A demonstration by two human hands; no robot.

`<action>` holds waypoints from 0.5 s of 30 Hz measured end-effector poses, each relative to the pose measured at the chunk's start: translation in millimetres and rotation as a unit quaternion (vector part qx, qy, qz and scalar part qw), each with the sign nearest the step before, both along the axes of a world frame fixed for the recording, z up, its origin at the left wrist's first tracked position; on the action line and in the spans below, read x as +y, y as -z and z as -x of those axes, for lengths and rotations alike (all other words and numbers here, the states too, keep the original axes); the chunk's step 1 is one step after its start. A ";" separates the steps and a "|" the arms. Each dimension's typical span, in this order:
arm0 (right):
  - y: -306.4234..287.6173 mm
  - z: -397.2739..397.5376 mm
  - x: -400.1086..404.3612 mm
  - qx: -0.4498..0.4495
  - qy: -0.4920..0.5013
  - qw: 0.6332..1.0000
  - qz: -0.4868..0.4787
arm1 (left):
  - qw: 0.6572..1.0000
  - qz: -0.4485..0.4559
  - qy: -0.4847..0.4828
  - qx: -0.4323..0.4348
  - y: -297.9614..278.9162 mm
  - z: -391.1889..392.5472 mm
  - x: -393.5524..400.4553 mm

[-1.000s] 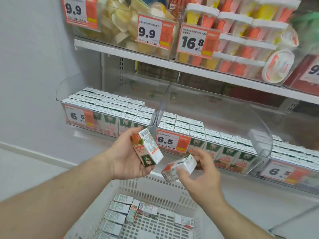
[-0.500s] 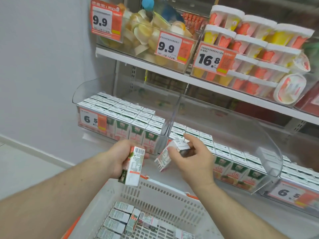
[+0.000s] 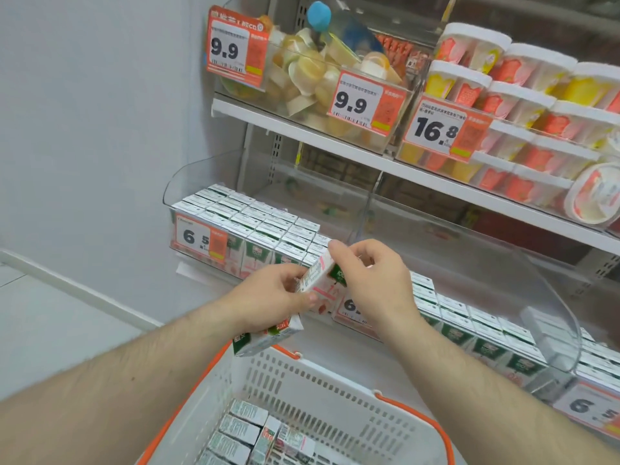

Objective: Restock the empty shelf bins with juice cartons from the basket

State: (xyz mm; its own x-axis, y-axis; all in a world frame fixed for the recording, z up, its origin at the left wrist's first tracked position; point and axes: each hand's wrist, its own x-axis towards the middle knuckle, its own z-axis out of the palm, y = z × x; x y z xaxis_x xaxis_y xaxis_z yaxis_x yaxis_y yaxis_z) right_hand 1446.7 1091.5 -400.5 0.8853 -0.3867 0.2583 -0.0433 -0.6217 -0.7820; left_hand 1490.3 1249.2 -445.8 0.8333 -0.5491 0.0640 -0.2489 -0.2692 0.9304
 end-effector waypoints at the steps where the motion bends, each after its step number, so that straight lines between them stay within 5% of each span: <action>1: -7.5 -1.7 1.4 0.014 -0.020 0.999 0.036 | 1.000 0.000 -0.007 -0.013 -1.7 -1.9 1.6; 6: -52.0 -25.4 6.2 0.018 -0.035 0.983 0.182 | 0.994 0.052 -0.100 -0.010 -8.1 -13.1 0.4; 9: -73.4 -60.4 1.8 -0.010 0.006 0.967 0.253 | 0.973 0.097 -0.182 0.101 -12.5 -18.7 -1.0; 15: -71.6 -130.5 -0.6 0.105 0.040 0.908 0.404 | 0.926 0.124 -0.168 0.315 -8.8 -29.4 -5.6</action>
State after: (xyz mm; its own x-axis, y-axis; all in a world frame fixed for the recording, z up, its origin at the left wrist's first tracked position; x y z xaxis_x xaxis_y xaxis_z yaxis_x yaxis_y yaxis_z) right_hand 1577.1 1090.9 -328.9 0.9251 -0.2108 0.3160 -0.2087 -0.9771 -0.0410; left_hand 1519.7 1243.6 -437.0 0.8693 -0.2855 -0.4034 0.4235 0.0095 0.9059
